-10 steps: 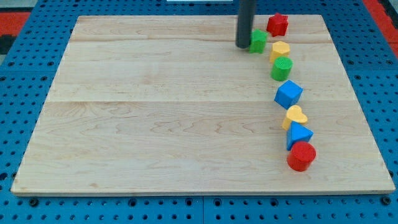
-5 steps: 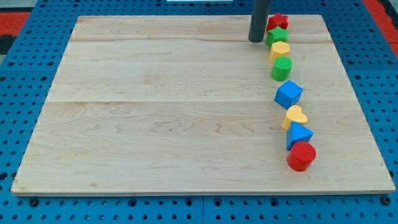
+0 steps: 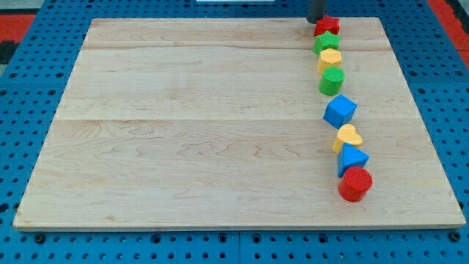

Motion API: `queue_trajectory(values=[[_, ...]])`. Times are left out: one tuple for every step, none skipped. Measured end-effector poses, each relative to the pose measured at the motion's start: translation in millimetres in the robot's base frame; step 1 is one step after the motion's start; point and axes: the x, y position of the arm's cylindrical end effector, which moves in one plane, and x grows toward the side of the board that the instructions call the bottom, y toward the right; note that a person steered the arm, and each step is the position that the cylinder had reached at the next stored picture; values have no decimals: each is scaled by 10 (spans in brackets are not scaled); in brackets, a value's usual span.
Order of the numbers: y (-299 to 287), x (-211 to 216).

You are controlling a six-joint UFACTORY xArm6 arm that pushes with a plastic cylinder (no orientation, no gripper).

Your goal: Place the red star to the right of the yellow hexagon

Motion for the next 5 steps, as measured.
queue_trajectory(values=[[77,-7],[180,-3],[443,97],[448,431],[407,833]])
